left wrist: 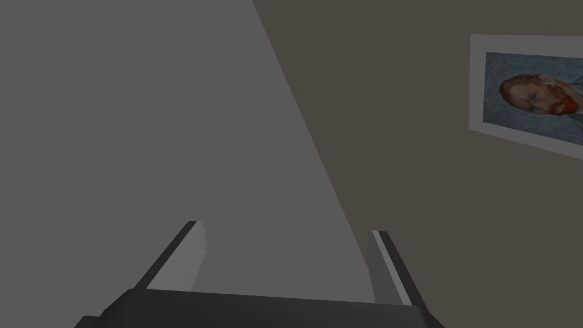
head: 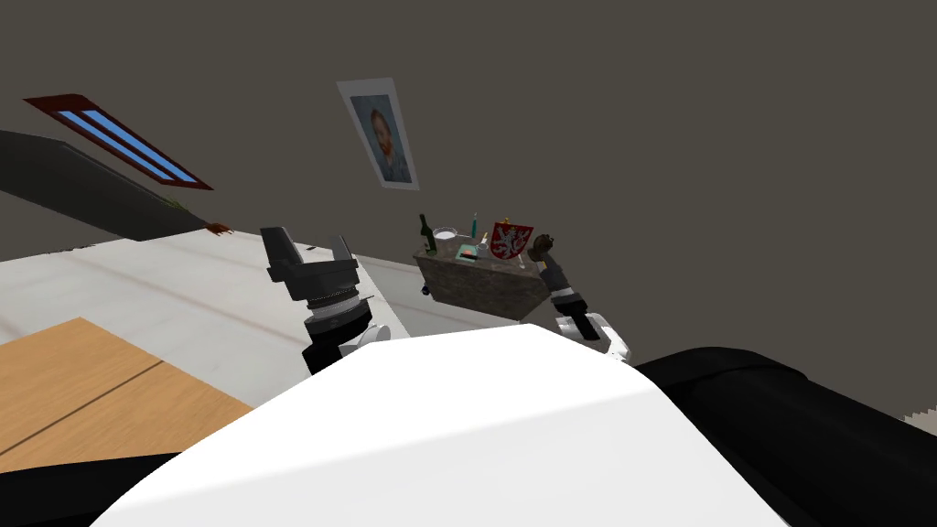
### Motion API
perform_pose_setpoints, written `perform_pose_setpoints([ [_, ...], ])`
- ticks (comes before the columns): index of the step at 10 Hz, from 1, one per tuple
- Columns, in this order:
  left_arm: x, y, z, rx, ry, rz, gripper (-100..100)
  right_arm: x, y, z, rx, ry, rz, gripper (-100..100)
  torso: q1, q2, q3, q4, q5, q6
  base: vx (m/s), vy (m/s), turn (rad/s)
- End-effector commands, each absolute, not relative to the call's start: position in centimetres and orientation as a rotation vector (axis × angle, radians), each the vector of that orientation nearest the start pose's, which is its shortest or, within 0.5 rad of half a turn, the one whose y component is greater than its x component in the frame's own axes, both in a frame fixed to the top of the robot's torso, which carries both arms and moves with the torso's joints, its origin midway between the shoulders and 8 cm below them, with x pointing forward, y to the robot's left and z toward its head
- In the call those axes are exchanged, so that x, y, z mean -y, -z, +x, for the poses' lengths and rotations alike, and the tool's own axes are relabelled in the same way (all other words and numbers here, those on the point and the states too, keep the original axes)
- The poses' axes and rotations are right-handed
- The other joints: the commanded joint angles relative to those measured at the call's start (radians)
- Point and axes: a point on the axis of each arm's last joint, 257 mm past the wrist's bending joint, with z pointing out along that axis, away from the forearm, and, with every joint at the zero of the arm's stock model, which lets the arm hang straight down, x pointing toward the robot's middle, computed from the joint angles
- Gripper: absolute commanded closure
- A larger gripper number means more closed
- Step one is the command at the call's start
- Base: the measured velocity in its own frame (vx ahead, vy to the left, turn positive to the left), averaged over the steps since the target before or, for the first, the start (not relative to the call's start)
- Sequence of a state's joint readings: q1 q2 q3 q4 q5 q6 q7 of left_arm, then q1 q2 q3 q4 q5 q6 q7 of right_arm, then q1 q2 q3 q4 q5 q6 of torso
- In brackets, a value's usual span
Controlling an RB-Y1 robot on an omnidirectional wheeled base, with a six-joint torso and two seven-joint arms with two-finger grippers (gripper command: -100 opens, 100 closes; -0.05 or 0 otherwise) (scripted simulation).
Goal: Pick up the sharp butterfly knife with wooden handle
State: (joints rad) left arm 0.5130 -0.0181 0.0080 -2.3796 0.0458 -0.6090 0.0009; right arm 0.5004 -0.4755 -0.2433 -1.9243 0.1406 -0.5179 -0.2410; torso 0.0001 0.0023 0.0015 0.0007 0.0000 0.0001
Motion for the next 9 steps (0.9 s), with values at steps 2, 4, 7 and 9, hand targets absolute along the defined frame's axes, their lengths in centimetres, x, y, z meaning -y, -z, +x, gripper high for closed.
perform_pose_setpoints([
  [2,-28.2,-8.2,29.8,-0.431,1.356,-0.534,0,39.8,10.4,38.3,-1.236,-0.962,0.532,-100,0.000,0.000,0.000,0.000,0.000,0.000,-0.033,0.011,0.069],
  [4,-28.2,-8.2,29.8,-0.431,1.356,-0.534,0,41.3,11.3,38.4,-1.300,-0.901,0.501,-100,0.000,-0.001,0.000,0.000,0.000,0.000,-0.022,0.013,0.090],
  [7,-28.2,-8.2,29.8,-0.431,1.356,-0.534,0,44.3,13.1,38.2,-1.422,-0.773,0.443,-100,0.000,-0.002,-0.001,0.000,0.000,0.000,-0.015,0.022,0.099],
  [9,-28.2,-8.2,29.8,-0.431,1.356,-0.534,0,45.9,13.9,38.1,-1.488,-0.706,0.404,-100,0.001,-0.002,-0.001,0.000,0.000,0.000,-0.003,0.021,0.102],
])
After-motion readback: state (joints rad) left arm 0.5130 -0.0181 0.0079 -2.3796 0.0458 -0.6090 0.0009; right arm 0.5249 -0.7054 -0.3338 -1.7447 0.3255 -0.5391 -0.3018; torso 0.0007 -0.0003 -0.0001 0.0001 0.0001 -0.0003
